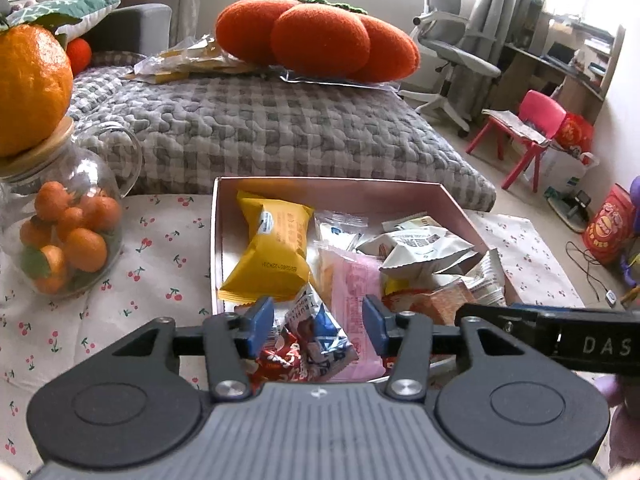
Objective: Organize snacks
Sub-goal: 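Lower both packs into the box and open both tools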
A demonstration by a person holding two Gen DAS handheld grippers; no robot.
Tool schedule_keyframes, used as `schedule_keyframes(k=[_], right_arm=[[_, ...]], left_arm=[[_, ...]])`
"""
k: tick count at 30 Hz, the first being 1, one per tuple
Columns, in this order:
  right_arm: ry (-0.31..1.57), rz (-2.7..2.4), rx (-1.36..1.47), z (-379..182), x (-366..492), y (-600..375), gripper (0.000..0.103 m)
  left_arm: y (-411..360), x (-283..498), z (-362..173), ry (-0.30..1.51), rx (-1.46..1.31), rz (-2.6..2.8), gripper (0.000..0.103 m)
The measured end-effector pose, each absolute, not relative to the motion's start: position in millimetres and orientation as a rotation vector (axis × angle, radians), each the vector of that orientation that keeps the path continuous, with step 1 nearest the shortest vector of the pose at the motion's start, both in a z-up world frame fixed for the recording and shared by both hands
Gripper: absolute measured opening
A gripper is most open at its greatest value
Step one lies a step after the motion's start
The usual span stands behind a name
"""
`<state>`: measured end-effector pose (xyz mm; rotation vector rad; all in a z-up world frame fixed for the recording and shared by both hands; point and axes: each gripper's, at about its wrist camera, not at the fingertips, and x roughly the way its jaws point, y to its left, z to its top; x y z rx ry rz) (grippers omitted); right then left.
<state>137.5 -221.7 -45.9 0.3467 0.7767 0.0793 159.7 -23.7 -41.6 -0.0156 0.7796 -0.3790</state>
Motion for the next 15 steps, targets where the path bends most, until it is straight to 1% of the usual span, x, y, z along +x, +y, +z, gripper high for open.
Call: schedule_keyframes(k=[2, 4, 8, 10, 15], right_arm=[[0.768, 0.079, 0.342, -42.1, 135.1, -221.0, 0.071], [0.766, 0.071, 0.34, -38.0, 133.0, -220.9, 0.073], [0.756, 0.051, 0.352, -30.4, 124.9, -224.2, 0.081], [0.754, 0.04, 0.353, -27.6, 119.9, -226.4, 0.084], [0.763, 0.003, 0.347, -23.0, 104.9, -231.7, 0.086]], left_arm=[[-24.2, 156.8, -39.1, 0.771, -0.003, -0.379, 0.054], [-24.9, 152.9, -35.8, 0.759, 0.01, -0.377, 0.065], [-23.6, 144.0, -28.5, 0.752, 0.03, -0.387, 0.076], [-22.0, 138.7, -26.1, 0.751, 0.037, -0.387, 0.083], [-17.0, 125.6, -23.9, 0.771, 0.04, -0.385, 0.09]])
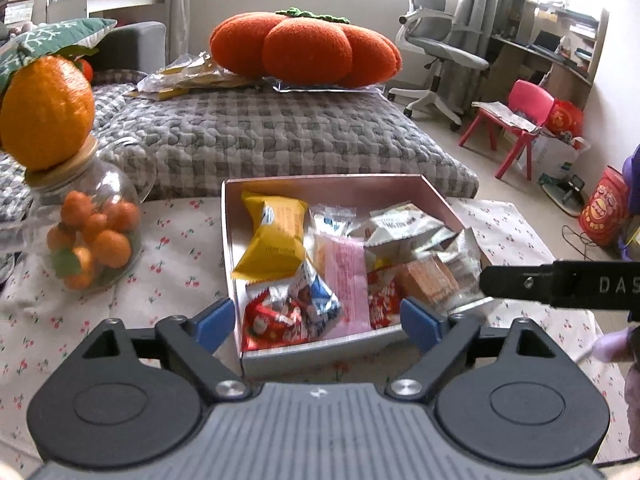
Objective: Organize snacks
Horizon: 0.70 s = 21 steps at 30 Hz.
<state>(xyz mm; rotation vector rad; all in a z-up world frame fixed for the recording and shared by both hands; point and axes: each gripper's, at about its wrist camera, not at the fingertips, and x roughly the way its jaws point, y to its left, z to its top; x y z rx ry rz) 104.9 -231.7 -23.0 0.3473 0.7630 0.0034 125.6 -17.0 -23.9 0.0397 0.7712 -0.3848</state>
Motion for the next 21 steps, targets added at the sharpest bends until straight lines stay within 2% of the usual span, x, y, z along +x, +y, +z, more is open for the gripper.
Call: schedule_keyframes(k=[21], right_arm=[[0.833, -0.047, 0.286, -9.5, 39.9, -223.2, 0.089]], left_arm=[[8.0, 63.9, -20.0, 0.895, 0.047, -0.285, 0.102]])
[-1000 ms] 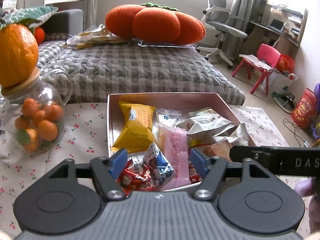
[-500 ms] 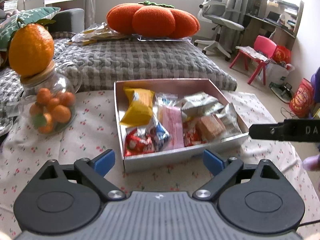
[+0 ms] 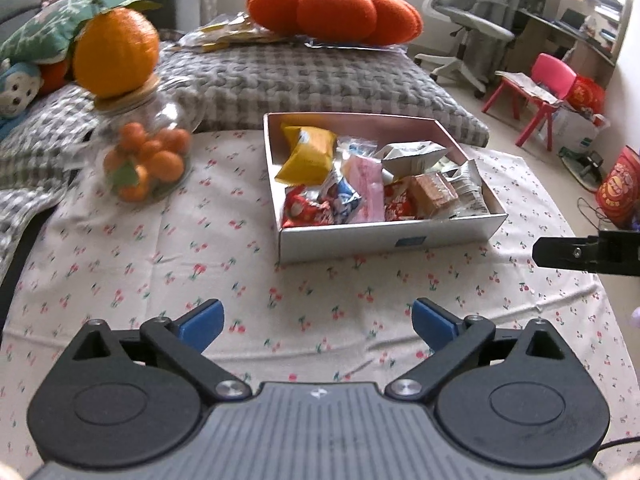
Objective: Organize snacks
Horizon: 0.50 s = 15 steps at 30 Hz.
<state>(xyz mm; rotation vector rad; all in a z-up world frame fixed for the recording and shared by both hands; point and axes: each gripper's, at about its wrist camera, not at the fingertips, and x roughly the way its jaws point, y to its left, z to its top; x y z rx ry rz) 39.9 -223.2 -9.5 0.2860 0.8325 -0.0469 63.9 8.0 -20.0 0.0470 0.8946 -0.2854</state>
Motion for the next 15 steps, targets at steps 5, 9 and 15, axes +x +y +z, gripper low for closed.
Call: schedule_keyframes(k=[5, 9, 15], right_arm=[[0.833, -0.032, 0.259, -5.7, 25.7, -210.6, 0.089], [0.835, -0.042, 0.257, -9.5, 13.2, -202.5, 0.09], [0.831, -0.058, 0.192, -14.1, 2.1, -190.5, 0.091]], left_arm=[[12.5, 43.8, -12.5, 0.903, 0.028, -0.251, 0.103], [14.2, 29.8, -10.8, 0.904, 0.049, -0.227, 0.103], [22.8, 21.2, -4.9, 0.885, 0.004, -0.194, 0.103]])
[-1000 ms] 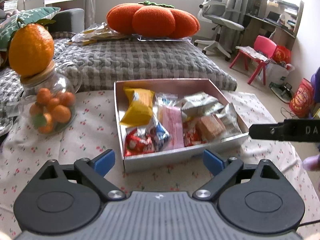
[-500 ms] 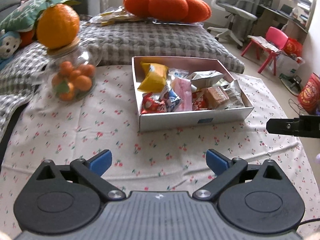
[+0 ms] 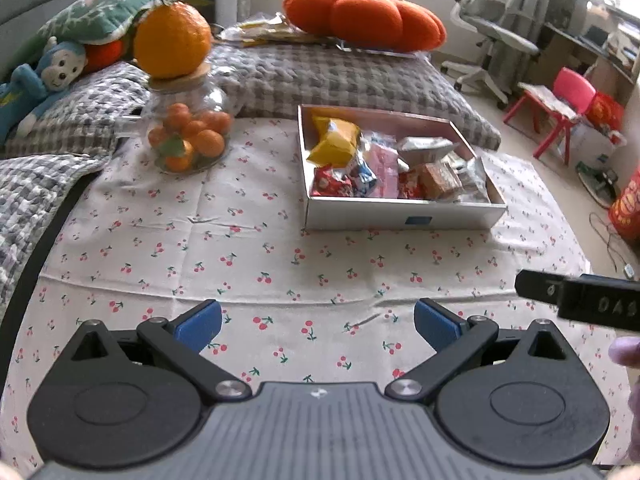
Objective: Organize snacks
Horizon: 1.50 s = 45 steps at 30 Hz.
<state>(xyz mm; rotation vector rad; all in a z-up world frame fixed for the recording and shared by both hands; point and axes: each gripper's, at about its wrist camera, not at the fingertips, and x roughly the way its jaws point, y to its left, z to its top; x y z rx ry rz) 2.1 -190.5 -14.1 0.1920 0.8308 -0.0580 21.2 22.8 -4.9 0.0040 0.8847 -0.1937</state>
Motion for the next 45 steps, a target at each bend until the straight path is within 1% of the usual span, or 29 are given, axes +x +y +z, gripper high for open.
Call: schedule_keyframes(k=[4, 12, 20, 45], right_arm=[[0.809, -0.052, 0.156, -10.4, -2.2, -183.1, 0.092], [0.791, -0.011, 0.138, -2.1, -6.0, -168.2, 0.095], [0.797, -0.024, 0.165, -5.4, -6.3, -168.0, 0.095], [0.794, -0.031, 0.132, -6.3, -9.9, -165.9, 0.095]], left_arm=[[20.9, 17.0, -0.7, 0.852, 0.04, -0.154, 0.103], [18.3, 13.3, 4.0, 0.857, 0.05, -0.111, 0.103], [19.9, 13.0, -1.4, 0.887, 0.044, -0.105, 0.103], [20.9, 10.5, 0.0, 0.872, 0.055, -0.098, 0.103]])
